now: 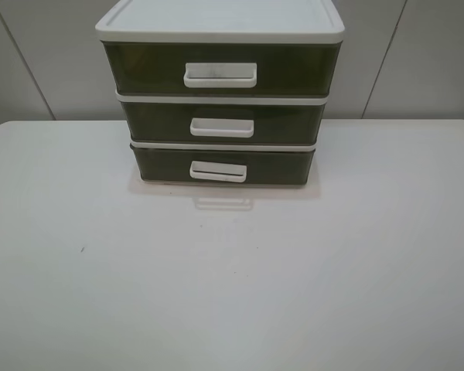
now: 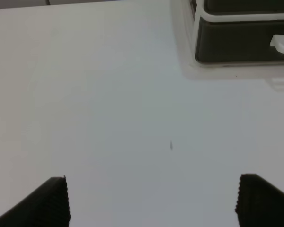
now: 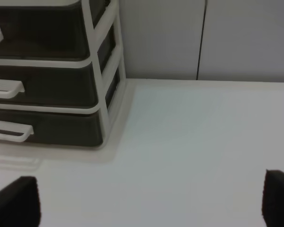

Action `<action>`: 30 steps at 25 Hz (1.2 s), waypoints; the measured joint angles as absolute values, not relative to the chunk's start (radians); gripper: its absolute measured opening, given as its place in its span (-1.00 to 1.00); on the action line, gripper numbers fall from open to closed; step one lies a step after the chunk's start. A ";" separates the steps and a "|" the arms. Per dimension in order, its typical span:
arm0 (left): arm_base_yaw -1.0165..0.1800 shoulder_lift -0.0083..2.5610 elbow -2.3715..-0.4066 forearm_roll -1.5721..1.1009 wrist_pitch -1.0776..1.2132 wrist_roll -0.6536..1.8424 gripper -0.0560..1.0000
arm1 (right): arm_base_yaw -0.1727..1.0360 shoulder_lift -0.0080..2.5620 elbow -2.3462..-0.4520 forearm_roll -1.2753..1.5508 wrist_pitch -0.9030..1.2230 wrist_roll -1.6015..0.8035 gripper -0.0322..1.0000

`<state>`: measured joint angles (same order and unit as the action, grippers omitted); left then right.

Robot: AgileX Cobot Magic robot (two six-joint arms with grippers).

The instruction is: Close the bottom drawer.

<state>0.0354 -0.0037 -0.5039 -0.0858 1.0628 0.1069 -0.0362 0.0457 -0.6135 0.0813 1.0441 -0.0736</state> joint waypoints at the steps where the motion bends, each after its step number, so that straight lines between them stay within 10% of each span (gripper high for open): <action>1: 0.035 -0.004 -0.504 -0.086 1.063 0.107 0.47 | -0.036 0.022 -0.613 0.078 1.068 -0.074 0.65; 30: 0.035 -0.004 -0.504 -0.086 1.063 0.107 0.47 | -0.036 -0.003 -0.521 0.067 1.066 -0.074 0.65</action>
